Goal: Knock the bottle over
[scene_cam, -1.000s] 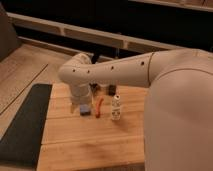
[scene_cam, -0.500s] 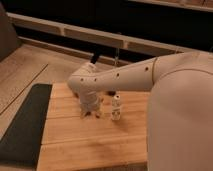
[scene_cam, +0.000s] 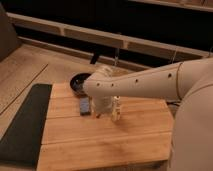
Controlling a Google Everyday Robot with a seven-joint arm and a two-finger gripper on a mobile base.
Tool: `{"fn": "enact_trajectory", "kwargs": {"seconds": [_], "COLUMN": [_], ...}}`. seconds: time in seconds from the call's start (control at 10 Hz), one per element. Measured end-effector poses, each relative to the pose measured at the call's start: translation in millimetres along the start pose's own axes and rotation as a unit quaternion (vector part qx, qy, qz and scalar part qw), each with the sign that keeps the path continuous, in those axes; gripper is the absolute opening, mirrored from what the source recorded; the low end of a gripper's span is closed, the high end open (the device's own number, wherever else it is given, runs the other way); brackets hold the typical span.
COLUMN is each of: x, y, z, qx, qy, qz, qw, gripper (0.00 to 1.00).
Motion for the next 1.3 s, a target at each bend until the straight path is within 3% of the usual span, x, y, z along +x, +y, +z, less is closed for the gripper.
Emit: {"fn": "enact_trajectory", "kwargs": {"seconds": [0.2,0.4,0.7,1.0,1.2,1.3], "x": [-8.4,-24.7,-54.7,-96.7,-116.7,-120.4], "y": [-4.7,-0.1,8.8,26.9,44.8,58.3], "z": [11.5,21.9,28.3,11.8,-13.6,-31.4], "qx": [-0.006,-0.007,0.003,0.017,0.013,0.011], "qy": [0.011,0.023,0.027,-0.037,-0.089,-0.115], "qz": [-0.017,-0.054,-0.109,-0.176,-0.217,-0.241], "qw": [0.9998,0.9982,0.9937,0.9835,0.9721,0.9636], "gripper": [0.65,0.65,0.65,0.65,0.65,0.65]}}
